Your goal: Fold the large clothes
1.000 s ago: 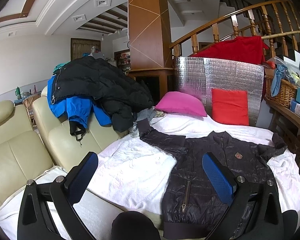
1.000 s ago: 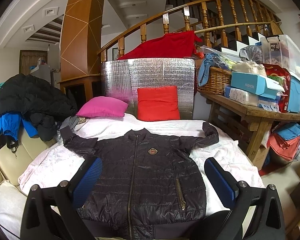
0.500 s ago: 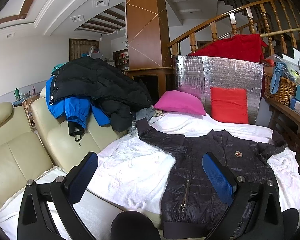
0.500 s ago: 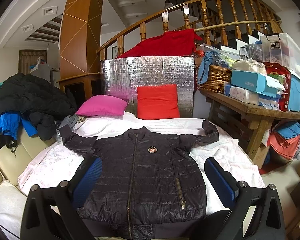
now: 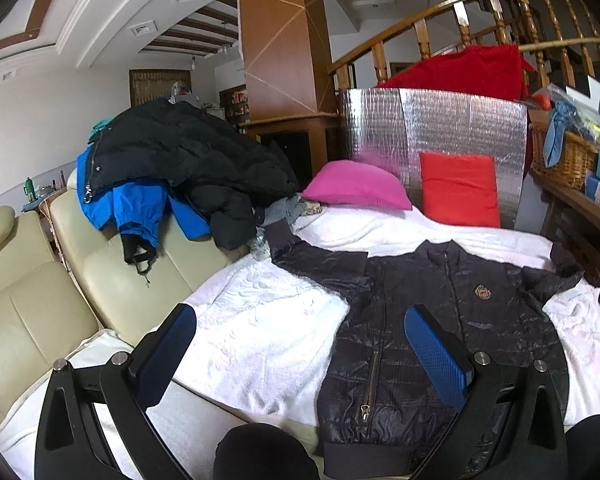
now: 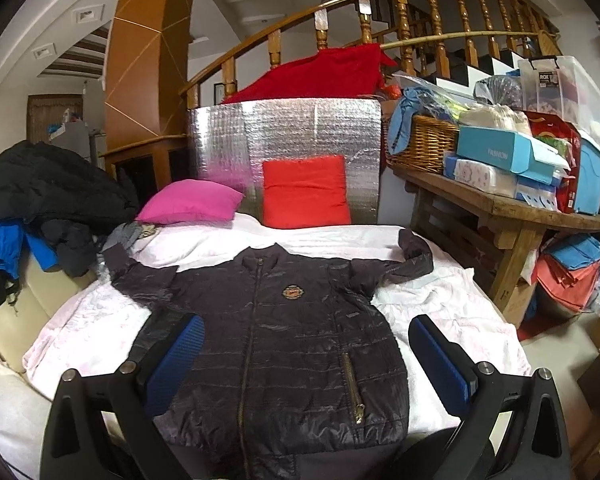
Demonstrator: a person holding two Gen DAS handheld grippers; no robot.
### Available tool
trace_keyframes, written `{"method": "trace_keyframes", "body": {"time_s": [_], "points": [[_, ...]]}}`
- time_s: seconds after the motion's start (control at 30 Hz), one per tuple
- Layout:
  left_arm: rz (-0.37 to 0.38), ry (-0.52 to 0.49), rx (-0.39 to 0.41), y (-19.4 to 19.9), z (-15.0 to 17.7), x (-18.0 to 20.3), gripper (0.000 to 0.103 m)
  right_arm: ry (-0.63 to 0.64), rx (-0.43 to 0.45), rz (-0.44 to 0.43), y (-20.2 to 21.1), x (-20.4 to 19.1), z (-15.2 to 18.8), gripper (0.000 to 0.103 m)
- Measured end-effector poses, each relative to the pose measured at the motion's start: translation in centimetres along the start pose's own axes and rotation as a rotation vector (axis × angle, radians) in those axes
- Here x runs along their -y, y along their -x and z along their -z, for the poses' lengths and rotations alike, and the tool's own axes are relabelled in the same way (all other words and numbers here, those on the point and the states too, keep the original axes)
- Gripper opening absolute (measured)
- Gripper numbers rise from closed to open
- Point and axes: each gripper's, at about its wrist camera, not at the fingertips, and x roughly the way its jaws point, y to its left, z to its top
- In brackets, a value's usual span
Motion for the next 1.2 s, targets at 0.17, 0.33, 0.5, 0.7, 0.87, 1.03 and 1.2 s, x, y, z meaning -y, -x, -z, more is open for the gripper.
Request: {"method": "trace_keyframes", "body": {"time_s": [0.17, 0.33, 0.5, 0.7, 0.87, 1.03, 1.2], "points": [[-0.002, -0.043, -0.054, -4.1, -0.3, 2.7, 0.103, -0.033, -0.033, 0.047, -3.8, 1.9, -0.6, 0.103], [-0.001, -0.077, -0.088, -7.8, -0.9, 5.7, 0.103, -0.063, -0.086, 0.099, -8.5, 4.3, -1.2, 0.103], [0.01, -0.12, -0.129, -12.5, -1.3, 9.6, 0.103, -0.098, -0.111, 0.14, -13.7, 6.8, -2.2, 0.103], [0.028, -0.155, -0.181, -19.1, -1.4, 14.3, 0.103, -0.157, -0.139, 0.163, -20.4, 10.5, -3.4, 0.103], [0.083, -0.2, -0.344, -28.3, 0.9, 18.8, 0.103, -0.33, -0.16, 0.08, -27.7, 17.5, -4.3, 0.103], [0.123, -0.208, -0.529, -35.1, 4.7, 21.0, 0.103, -0.623, -0.209, -0.045, -36.2, 26.7, -3.4, 0.103], [0.127, -0.271, -0.584, -37.4, 7.2, 21.9, 0.103, -0.768, -0.279, -0.039, -43.5, 31.5, -1.9, 0.103]]}}
